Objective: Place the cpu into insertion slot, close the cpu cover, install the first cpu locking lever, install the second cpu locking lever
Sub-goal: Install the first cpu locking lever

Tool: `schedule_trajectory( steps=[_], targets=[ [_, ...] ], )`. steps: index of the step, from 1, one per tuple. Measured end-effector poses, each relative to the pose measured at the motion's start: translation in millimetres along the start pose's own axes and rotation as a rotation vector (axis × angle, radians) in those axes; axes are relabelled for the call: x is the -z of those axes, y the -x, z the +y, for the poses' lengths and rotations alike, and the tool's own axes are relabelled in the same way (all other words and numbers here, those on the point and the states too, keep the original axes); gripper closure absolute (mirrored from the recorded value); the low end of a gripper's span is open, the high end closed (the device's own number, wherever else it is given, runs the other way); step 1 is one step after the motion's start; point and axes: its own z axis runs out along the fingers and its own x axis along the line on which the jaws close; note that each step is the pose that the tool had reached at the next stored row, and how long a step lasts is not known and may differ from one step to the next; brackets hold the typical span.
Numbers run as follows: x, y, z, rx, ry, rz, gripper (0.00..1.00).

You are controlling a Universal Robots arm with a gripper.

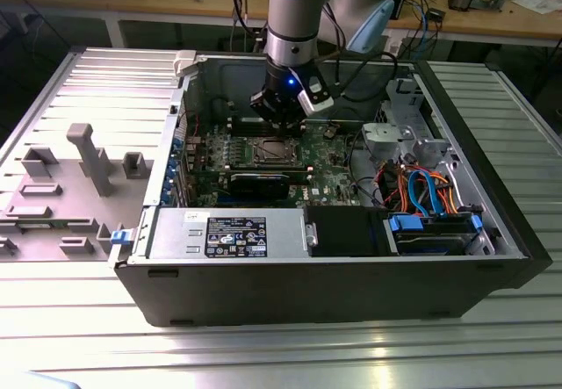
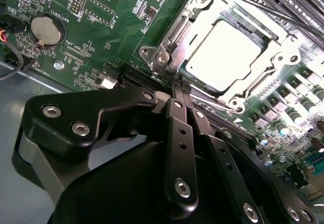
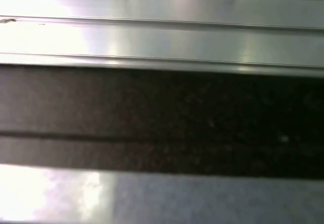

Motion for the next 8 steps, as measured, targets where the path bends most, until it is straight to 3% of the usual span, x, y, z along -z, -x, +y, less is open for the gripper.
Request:
schedule_trajectory(
  steps=[8],
  targets=[
    [-2.0,0.8,-0.1,0.0,0.0009,-0.0001,0.89]
  ],
)
